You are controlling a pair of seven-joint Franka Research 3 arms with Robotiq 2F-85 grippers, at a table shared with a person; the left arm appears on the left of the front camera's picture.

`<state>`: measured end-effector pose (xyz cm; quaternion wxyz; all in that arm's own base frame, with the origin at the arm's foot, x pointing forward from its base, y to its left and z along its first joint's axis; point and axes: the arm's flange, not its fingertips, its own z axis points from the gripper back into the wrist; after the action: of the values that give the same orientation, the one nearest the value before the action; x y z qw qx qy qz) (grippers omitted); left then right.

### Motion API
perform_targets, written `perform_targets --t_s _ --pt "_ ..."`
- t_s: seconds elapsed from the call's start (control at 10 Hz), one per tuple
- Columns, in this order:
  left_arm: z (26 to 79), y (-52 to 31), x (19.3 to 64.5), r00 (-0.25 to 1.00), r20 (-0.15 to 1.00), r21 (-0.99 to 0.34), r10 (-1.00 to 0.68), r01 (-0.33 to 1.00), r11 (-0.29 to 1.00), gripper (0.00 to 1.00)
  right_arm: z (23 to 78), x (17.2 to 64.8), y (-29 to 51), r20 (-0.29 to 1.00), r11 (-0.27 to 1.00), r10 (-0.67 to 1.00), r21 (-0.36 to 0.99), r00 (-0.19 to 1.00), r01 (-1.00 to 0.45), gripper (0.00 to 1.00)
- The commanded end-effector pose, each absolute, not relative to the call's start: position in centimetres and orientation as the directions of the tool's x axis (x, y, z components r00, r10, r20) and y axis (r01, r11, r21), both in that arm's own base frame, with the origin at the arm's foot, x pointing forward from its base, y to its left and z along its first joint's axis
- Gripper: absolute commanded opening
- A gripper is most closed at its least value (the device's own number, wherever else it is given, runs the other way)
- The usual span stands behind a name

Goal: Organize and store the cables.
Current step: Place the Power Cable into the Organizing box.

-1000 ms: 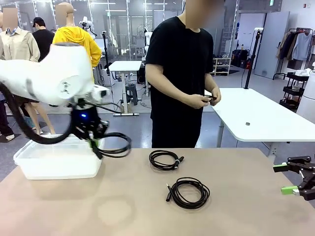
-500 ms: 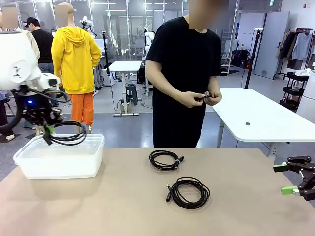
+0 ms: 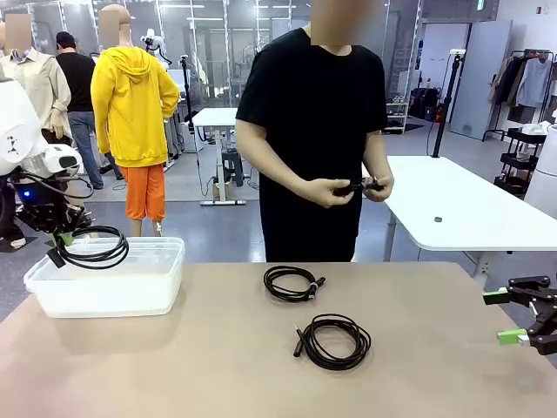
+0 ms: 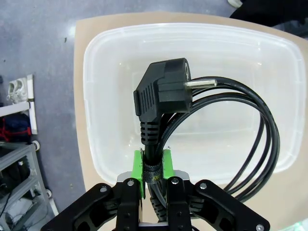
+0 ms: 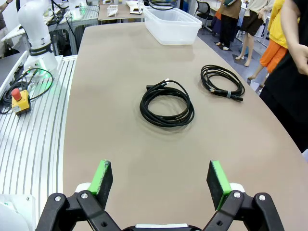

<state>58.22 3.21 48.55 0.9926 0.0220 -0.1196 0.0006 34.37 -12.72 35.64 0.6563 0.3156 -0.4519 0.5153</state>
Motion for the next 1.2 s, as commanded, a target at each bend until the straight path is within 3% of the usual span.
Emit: perform_targets --t_s 0.0,0.6,0.7,0.8,0.9,1.0,1.1 --pt "47.1 4.0 58.6 0.956 0.290 0.042 -0.029 0.018 0.999 0.18 35.9 34.1 -12.8 0.915 0.261 0.398 -0.043 0.066 -0.964 1.00" --pt "39.5 2.7 61.9 0.970 0.243 0.025 0.018 -0.025 0.999 0.18 35.9 34.1 -12.8 0.915 0.261 0.398 -0.043 0.066 -0.964 1.00" --pt "39.5 2.4 61.8 0.971 0.239 0.021 0.024 -0.030 0.999 0.48 35.9 34.1 -12.8 0.915 0.261 0.398 -0.043 0.066 -0.964 1.00" --pt "39.7 2.1 61.7 0.969 0.245 0.016 0.031 -0.036 0.999 0.49 35.9 34.1 -12.8 0.915 0.261 0.398 -0.043 0.066 -0.964 1.00" --pt "39.9 1.9 61.5 0.969 0.244 0.012 0.041 -0.046 0.999 0.79 35.9 34.1 -12.8 0.915 0.261 0.398 -0.043 0.066 -0.964 1.00" --pt "40.1 1.7 61.2 0.970 0.238 0.010 0.037 -0.041 0.999 0.80 35.9 34.1 -12.8 0.915 0.261 0.398 -0.043 0.066 -0.964 1.00" --pt "40.6 1.7 61.0 0.965 0.256 0.021 0.051 -0.058 0.998 1.00 35.9 34.1 -12.8 0.915 0.261 0.398 -0.043 0.066 -0.964 1.00"
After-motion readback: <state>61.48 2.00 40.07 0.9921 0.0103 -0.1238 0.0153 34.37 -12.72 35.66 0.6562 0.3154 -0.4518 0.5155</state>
